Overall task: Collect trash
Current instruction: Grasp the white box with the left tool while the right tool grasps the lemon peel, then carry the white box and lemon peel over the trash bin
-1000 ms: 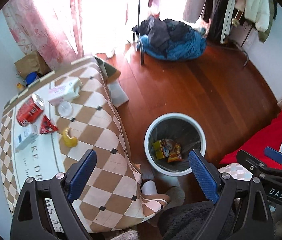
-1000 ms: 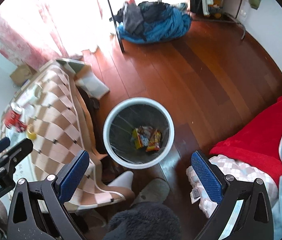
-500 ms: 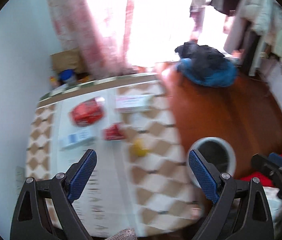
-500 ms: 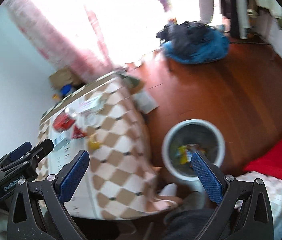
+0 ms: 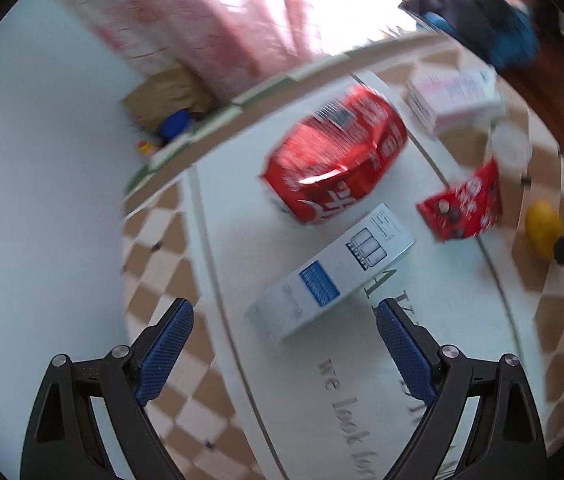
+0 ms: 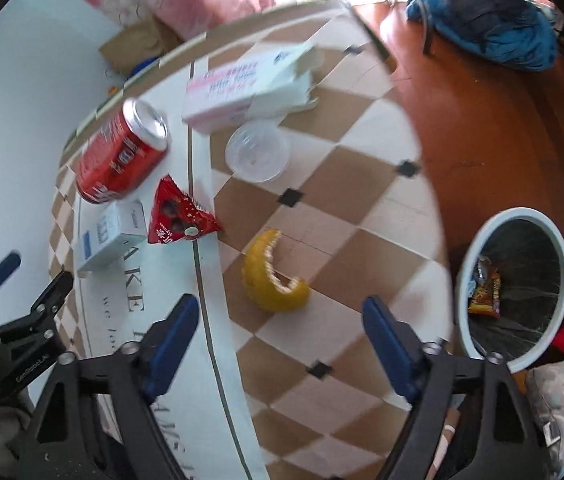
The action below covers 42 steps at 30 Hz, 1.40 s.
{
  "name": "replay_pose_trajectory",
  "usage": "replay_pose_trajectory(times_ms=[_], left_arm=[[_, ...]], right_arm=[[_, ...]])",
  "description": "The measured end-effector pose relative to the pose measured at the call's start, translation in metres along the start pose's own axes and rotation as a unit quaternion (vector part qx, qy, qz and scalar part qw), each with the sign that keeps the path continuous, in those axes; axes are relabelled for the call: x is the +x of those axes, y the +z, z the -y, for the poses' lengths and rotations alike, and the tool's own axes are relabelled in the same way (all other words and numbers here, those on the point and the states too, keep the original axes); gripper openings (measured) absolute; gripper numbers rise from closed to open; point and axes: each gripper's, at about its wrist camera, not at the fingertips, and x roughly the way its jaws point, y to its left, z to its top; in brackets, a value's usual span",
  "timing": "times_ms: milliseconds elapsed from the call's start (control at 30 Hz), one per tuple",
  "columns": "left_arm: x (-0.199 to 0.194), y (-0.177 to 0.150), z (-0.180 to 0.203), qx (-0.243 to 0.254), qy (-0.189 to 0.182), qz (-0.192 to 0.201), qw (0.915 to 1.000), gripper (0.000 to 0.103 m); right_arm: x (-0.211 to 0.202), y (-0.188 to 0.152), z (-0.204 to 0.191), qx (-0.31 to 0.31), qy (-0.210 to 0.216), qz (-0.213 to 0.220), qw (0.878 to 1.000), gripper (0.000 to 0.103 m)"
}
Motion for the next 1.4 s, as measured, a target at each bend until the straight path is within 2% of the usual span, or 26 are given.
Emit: replay_pose_trajectory(times_ms=[100, 233, 267, 300, 333, 367, 467, 533, 600, 733, 800, 900, 1000, 1067, 1100, 1167, 1233, 1400], left_arm=[[0.02, 0.009, 0.006, 0.068, -0.03, -0.009, 0.9972, 0.093], [0.033, 0.015, 0.014, 0.12, -0.053, -0.014, 0.9912, 0.093], [0.034, 0.016, 0.016, 0.128, -0.054, -0.014, 0.9902, 0.09], [0.034, 0.017, 0.02, 0.139, -0.056, -0.012, 0.9887, 0.084], [0.035, 0.019, 0.023, 0.15, -0.057, -0.013, 0.987, 0.063], [0.037, 0.019, 0.026, 0.157, -0.057, -0.019, 0.9857, 0.046], [0.033, 0.018, 0.033, 0.162, -0.056, -0.026, 0.9848, 0.043], [0.03, 0.018, 0.035, 0.142, -0.065, -0.04, 0.9869, 0.042], [0.024, 0.017, 0.037, 0.126, -0.094, -0.042, 0.9867, 0.042], [0.029, 0.015, 0.046, 0.118, -0.087, -0.049, 0.9879, 0.043], [0.029, 0.015, 0.043, 0.101, -0.094, -0.046, 0.9894, 0.039], [0.021, 0.013, 0.039, 0.08, -0.103, -0.04, 0.9907, 0.034], [0.003, 0.002, 0.04, 0.047, -0.096, -0.023, 0.994, 0.033], [-0.003, -0.004, 0.039, 0.016, -0.081, -0.037, 0.9959, 0.033], [-0.004, -0.011, 0.037, -0.014, -0.082, -0.06, 0.9947, 0.033], [-0.016, -0.027, 0.034, -0.059, -0.097, -0.059, 0.9918, 0.032], [-0.028, -0.04, 0.038, -0.072, -0.084, -0.052, 0.9926, 0.032], [-0.065, -0.069, 0.044, -0.119, -0.091, -0.033, 0.9882, 0.031]], right_arm=[[0.012, 0.005, -0.01, -0.011, -0.008, -0.003, 1.0, 0.078], [0.023, 0.012, -0.02, -0.023, -0.018, -0.008, 1.0, 0.066], [0.025, 0.013, -0.023, -0.027, -0.022, -0.01, 0.999, 0.064], [0.027, 0.013, -0.025, -0.03, -0.027, -0.01, 0.999, 0.06], [0.029, 0.014, -0.028, -0.034, -0.03, -0.011, 0.999, 0.056], [0.03, 0.014, -0.03, -0.036, -0.031, -0.013, 0.999, 0.054], [0.029, 0.015, -0.033, -0.04, -0.033, -0.012, 0.999, 0.041], [0.025, 0.015, -0.033, -0.036, -0.03, -0.016, 0.999, 0.039], [0.025, 0.014, -0.033, -0.036, -0.027, -0.02, 0.999, 0.039], [0.024, 0.015, -0.027, -0.03, -0.026, -0.024, 0.999, 0.039], [0.024, 0.015, -0.028, -0.032, -0.028, -0.024, 0.999, 0.039], [0.021, 0.01, -0.026, -0.032, -0.022, -0.02, 0.999, 0.031], [0.019, 0.007, -0.02, -0.027, -0.015, -0.009, 0.999, 0.026], [0.014, -0.001, -0.017, -0.026, -0.008, -0.004, 1.0, 0.025], [0.012, -0.005, -0.016, -0.027, -0.006, -0.002, 1.0, 0.024], [0.003, -0.015, -0.014, -0.025, 0.006, 0.003, 1.0, 0.023], [-0.006, -0.026, -0.011, -0.022, 0.016, 0.008, 1.0, 0.023], [-0.04, -0.057, -0.002, -0.018, 0.041, 0.031, 0.999, 0.023]])
